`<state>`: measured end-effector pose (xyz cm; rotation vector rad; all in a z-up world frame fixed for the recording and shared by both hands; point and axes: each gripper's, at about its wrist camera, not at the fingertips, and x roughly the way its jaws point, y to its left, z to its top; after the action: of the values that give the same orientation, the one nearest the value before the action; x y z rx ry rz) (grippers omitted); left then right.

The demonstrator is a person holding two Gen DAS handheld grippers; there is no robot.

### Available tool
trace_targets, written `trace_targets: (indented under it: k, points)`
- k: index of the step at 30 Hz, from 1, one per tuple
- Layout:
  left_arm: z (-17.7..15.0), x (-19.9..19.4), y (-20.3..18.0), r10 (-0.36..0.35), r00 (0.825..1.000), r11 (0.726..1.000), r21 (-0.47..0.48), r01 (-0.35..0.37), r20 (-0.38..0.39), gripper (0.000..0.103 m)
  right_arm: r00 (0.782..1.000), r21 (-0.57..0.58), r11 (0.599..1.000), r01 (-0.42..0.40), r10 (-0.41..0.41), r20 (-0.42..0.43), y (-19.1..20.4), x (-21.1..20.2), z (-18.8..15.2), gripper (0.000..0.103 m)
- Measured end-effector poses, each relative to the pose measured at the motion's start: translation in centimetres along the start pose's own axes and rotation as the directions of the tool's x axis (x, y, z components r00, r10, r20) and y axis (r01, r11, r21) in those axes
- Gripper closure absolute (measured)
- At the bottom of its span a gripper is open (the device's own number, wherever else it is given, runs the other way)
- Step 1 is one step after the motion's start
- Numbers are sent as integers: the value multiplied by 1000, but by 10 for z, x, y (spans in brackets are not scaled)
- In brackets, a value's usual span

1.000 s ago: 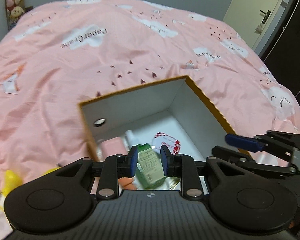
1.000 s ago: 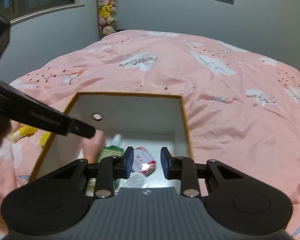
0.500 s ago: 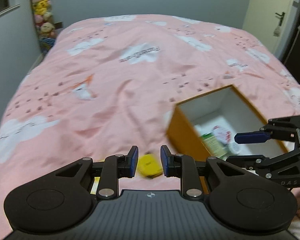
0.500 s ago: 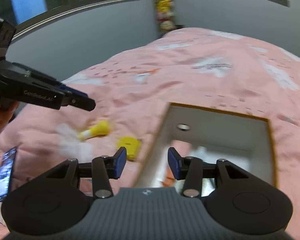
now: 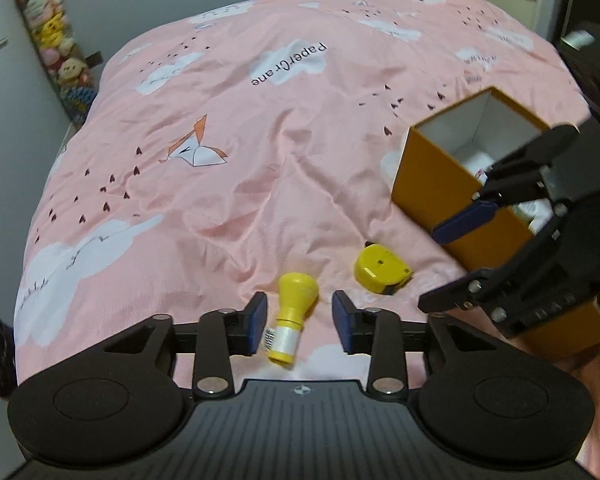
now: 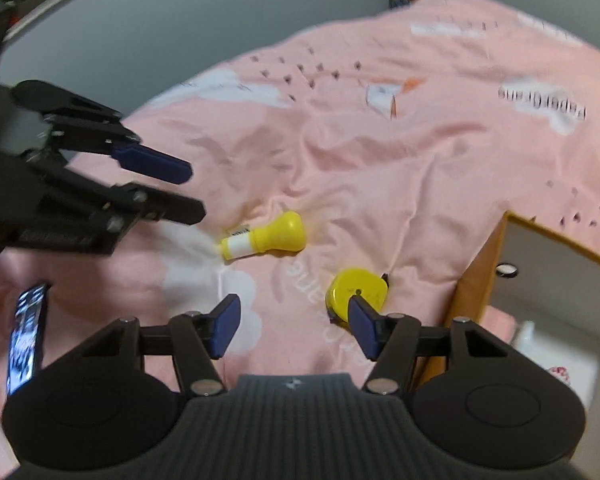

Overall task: Organize rigid objects
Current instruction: 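Grasp the yellow-capped stick bottle with the left tool while the right tool grasps the yellow tape measure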

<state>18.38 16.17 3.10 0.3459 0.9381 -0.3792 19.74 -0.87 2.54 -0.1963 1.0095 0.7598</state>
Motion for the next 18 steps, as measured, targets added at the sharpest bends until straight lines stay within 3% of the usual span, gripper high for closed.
trace_targets:
  k: [3,10,18]
  points:
    - [-3,16,3,-16,1000,999,45,16,0,47,999,45,999,16,-14,-49,-8,19,7,43]
    - [-7,50,6,-54,998,988,143,57,-22,39,992,144,989,40,-22,-123,-32,56,14,44]
    - [-6,83,4,-87,993,983,154,98,-78,38,984,144,986,88,-64,-164,-35,84,19,43]
